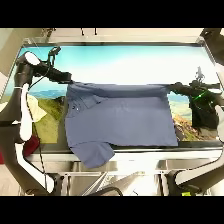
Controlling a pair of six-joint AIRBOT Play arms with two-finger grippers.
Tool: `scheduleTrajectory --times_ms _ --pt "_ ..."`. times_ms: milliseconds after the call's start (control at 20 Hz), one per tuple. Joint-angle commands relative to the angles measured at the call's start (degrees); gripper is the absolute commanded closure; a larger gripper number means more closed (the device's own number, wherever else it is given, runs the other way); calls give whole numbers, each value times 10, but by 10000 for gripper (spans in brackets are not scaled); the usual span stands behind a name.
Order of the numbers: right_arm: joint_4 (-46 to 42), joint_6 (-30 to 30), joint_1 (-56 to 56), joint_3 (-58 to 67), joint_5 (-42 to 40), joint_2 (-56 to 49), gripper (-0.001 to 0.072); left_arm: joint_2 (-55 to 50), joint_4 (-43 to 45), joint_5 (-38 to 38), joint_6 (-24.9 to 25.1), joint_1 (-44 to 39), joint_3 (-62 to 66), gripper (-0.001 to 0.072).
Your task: Fold the shirts.
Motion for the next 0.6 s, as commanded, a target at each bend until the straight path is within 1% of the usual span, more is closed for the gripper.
scheduleTrajectory --times_ms 0,100,200,250,350,550 --pt "-13 44 3 49 27 -49 697 -41 27 -31 -9 -2 33 681" --pt "-54 66 2 49 68 -44 697 -27 26 -52 -4 -1 1 681" --pt "-103 85 1 49 103 -40 696 -20 26 -105 -6 4 -10 682" --pt "-127 94 0 49 113 -38 696 -13 25 -119 -14 7 -20 681" --pt "-164 106 -3 49 131 -35 696 9 25 -132 -25 7 -52 681" --pt "-185 104 -2 48 122 -37 696 31 24 -127 -39 2 -130 681"
